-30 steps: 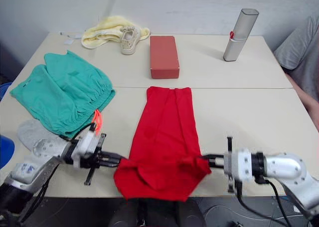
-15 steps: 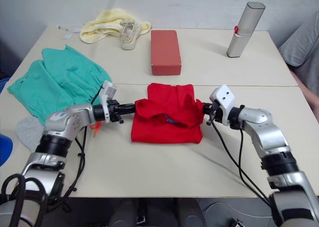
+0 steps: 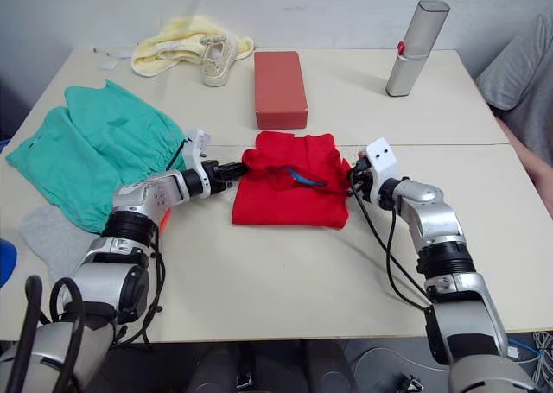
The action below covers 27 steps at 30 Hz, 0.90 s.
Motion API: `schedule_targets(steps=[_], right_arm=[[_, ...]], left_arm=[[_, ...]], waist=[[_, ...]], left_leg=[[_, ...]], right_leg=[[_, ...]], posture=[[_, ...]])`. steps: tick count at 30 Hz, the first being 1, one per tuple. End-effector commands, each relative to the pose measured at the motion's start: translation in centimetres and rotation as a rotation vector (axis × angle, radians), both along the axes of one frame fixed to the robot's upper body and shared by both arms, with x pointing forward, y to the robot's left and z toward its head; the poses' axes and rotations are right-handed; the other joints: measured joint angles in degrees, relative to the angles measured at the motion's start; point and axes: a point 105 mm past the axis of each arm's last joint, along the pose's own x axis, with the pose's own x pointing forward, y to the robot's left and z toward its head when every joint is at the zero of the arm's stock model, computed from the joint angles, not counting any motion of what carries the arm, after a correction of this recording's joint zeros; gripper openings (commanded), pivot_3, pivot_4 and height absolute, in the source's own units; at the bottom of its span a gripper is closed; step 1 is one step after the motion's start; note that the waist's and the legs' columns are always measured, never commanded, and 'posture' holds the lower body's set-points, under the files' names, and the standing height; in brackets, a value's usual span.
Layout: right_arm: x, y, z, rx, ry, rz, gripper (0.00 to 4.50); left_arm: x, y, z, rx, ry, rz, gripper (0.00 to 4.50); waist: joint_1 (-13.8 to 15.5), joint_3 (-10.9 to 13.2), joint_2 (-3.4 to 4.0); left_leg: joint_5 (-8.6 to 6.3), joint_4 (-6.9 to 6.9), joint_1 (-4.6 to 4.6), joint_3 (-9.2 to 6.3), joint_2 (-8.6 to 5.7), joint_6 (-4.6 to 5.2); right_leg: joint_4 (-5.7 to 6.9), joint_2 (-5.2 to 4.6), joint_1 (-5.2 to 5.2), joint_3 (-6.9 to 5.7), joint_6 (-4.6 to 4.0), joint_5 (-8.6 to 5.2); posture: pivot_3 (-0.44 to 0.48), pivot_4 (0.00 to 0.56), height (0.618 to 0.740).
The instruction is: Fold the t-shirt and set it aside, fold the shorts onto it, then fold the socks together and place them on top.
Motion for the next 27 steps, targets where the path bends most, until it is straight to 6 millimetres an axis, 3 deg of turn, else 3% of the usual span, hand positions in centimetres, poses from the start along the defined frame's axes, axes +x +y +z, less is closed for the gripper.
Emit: schedule_targets(steps=[1, 4, 6, 9, 11, 15, 18, 24, 27], right_arm=[[0.2, -1.6, 2.7, 0.028, -0.090, -0.056, 1.74], [-0.5, -3.2, 3.8, 0.015, -0.148, -0.075, 2.74], [-1.3, -3.7, 4.6, 0.004, -0.181, -0.056, 3.45], [-3.5, -3.3, 5.5, -0.081, -0.248, 0.073, 4.49], [-5.2, -2.5, 6.1, -0.132, -0.316, 0.184, 4.50], [-9.7, 0.6, 5.3, -0.210, -0.336, 0.487, 4.50], [-12.2, 3.1, 3.3, -0.282, -0.311, 0.663, 4.50], [-11.1, 8.3, -0.7, -0.318, -0.317, 0.680, 4.50], [-9.7, 8.7, -2.0, -0.374, -0.306, 0.641, 4.50]], left_arm=[[0.3, 1.3, 2.0, 0.000, -0.099, 0.051, 2.25], [-0.5, 1.9, 3.1, 0.042, -0.214, 0.034, 3.17], [-1.3, 2.2, 3.9, 0.079, -0.292, 0.013, 3.20], [-3.3, 2.4, 4.9, 0.190, -0.426, -0.066, 3.82], [-4.5, 2.4, 5.5, 0.237, -0.511, -0.113, 4.44], [-7.7, 2.7, 6.3, 0.256, -0.662, -0.247, 4.48], [-10.6, 2.9, 4.7, 0.330, -0.710, -0.432, 4.48], [-14.3, 3.8, 1.6, 0.402, -0.722, -0.666, 4.48], [-15.1, 3.9, 1.3, 0.399, -0.723, -0.709, 4.48]], waist=[[-0.01, 0.00, 0.01], [0.04, 0.03, 0.04], [0.06, 0.03, 0.06], [0.10, 0.05, 0.09], [0.15, 0.06, 0.10], [0.27, 0.07, 0.12], [0.13, 0.07, 0.12], [0.06, 0.07, 0.12], [0.53, 0.09, 0.15]], left_leg=[[0.00, 0.00, 0.00, 0.00, 0.00, 0.00], [0.00, -0.03, 0.00, 0.01, 0.00, -0.01], [0.00, -0.07, -0.02, 0.00, 0.01, -0.03], [0.00, -0.09, -0.02, -0.01, 0.01, -0.05], [0.00, -0.07, -0.01, -0.01, 0.01, -0.07], [0.00, -0.05, 0.07, -0.06, 0.00, -0.09], [0.00, -0.05, 0.17, -0.08, 0.01, -0.09], [0.00, -0.03, 0.20, -0.14, 0.04, -0.08], [0.00, -0.03, 0.12, -0.16, -0.02, -0.05]], right_leg=[[0.01, 0.00, 0.00, 0.00, 0.00, 0.00], [0.00, 0.00, -0.01, 0.00, 0.00, 0.00], [-0.04, 0.00, -0.01, 0.02, 0.00, 0.00], [-0.07, 0.01, -0.02, 0.04, 0.00, 0.00], [-0.06, 0.03, 0.00, 0.02, 0.00, 0.00], [-0.10, 0.05, 0.12, 0.01, 0.01, 0.00], [-0.15, 0.08, 0.24, 0.00, 0.01, 0.01], [-0.19, 0.07, 0.29, 0.08, -0.03, 0.00], [-0.22, 0.02, 0.26, 0.06, -0.03, 0.00]], posture=[[0.000, 0.150, 0.740], [0.000, 0.150, 0.740], [0.000, 0.150, 0.740], [0.000, 0.150, 0.740], [0.000, 0.150, 0.740], [0.000, 0.150, 0.740], [0.000, 0.150, 0.740], [0.000, 0.150, 0.740], [0.000, 0.150, 0.740]])
